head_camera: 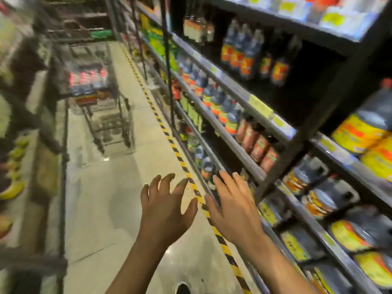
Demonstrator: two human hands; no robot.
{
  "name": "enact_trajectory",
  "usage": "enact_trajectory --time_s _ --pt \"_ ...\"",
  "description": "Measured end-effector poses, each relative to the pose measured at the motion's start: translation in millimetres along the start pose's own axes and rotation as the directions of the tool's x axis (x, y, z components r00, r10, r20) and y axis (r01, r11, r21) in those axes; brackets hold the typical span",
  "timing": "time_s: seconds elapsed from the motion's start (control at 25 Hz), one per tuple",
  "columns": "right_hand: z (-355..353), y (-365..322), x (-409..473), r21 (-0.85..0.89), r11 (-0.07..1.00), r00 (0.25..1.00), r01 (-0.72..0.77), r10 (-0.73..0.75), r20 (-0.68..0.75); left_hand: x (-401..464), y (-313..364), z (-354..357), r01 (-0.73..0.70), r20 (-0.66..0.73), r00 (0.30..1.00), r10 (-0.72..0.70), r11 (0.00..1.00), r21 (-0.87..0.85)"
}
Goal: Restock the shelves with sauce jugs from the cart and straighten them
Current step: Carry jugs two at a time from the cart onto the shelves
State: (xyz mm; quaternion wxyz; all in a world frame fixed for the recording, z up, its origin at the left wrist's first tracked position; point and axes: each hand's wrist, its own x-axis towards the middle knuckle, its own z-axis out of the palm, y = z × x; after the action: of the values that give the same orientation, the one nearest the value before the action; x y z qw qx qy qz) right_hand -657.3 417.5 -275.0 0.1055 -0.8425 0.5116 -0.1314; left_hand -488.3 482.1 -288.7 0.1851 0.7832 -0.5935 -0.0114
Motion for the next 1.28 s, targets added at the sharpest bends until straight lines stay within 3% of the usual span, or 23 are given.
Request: enact_trajectory --time_s 0.2,0.48,0.64,0.8,1.0,1.28 --pt "32.6 -63.1 57.8 -0.017 0.989 0.979 0.15 -0.146 0.143 13.5 -80.7 -10.7 0.229 -0.034 0.973 -0.227 0.971 0.065" --pt "82.8 -113.3 145.7 0.049 0.962 0.906 0.268 -0.269 0.326 47.1 -147.2 -4.0 0.404 -0.023 0.914 -0.405 0.906 0.13" --pt "119.1 -138.2 222.0 0.094 0.944 0.869 0.317 -0.328 0.37 108.3 -191.9 0.6 0.447 -0.034 0.893 -0.449 0.875 0.186" --pt "138.8 -160.2 322.2 0.135 0.945 0.877 0.3 -0.328 0.35 208.4 -232.4 -3.8 0.468 -0.024 0.879 -0.475 0.854 0.228" --pt "151.6 -187.2 430.0 0.145 0.934 0.865 0.326 -0.357 0.353 319.3 -272.7 -7.5 0.441 -0.05 0.895 -0.443 0.861 0.252" --pt "184.5 -242.5 534.9 0.156 0.924 0.822 0.348 -0.381 0.424 383.4 -349.2 -9.4 0.529 -0.005 0.839 -0.544 0.814 0.239"
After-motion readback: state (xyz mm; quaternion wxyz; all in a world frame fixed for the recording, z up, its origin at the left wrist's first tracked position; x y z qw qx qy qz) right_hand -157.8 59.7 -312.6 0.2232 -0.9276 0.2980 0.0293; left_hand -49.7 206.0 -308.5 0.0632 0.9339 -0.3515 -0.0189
